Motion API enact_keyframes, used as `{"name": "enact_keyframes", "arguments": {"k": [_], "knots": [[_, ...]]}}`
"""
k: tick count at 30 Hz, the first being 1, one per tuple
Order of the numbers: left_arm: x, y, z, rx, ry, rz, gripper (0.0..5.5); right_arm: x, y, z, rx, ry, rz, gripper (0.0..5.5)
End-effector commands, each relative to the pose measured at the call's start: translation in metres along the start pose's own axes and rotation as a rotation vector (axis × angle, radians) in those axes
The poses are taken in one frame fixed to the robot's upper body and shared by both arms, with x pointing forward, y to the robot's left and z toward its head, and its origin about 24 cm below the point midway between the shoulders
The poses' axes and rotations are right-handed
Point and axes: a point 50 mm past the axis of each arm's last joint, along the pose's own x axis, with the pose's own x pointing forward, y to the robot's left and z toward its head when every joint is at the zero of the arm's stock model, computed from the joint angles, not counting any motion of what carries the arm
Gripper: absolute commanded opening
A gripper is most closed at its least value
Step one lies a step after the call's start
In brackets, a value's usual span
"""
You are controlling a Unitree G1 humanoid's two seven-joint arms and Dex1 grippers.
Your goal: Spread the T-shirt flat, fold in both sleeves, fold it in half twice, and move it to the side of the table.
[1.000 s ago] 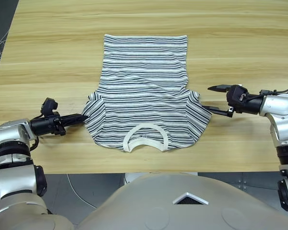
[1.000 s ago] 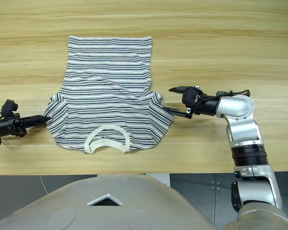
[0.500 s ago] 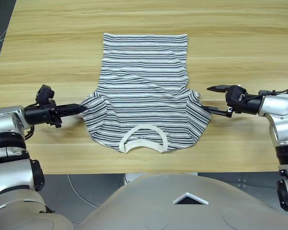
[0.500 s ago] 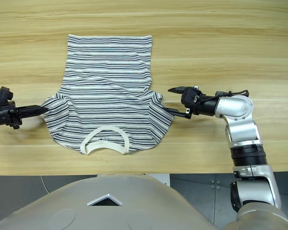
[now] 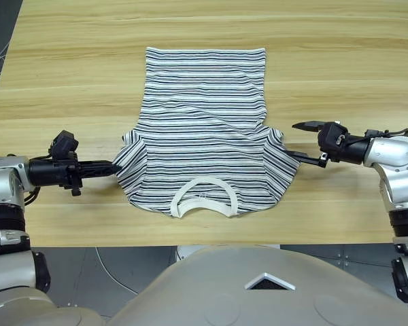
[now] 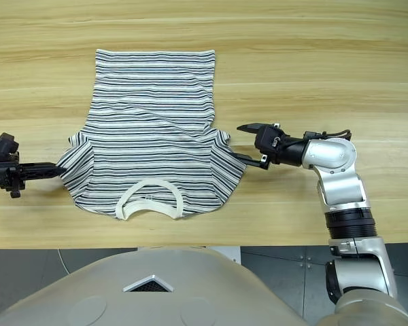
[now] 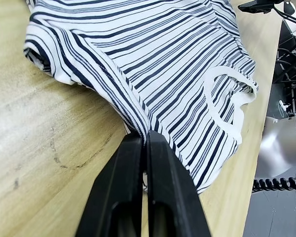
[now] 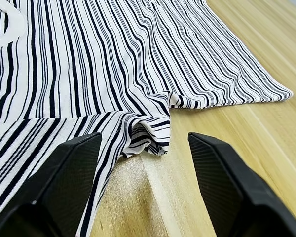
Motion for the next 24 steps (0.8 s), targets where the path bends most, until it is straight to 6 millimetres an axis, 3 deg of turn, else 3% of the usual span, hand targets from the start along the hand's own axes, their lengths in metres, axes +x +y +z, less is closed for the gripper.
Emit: {"name": "enact_keyframes", "arguments": {"k": [1,11,24], "knots": [[-0.005,-0.001,0.018,0.053,-0.010,0.030,0.13,0.004,0.000,0.002,-0.002,-0.010,-0.004,3.24],[0.016,-0.010,0.032,0.118,0.014,-0.037,0.13,0.007,-0.001,0.002,-0.004,-0.020,-0.010,3.24],[0.067,-0.024,0.043,0.204,0.075,-0.154,0.13,0.011,0.000,-0.001,0.002,-0.030,-0.019,3.24]]}}
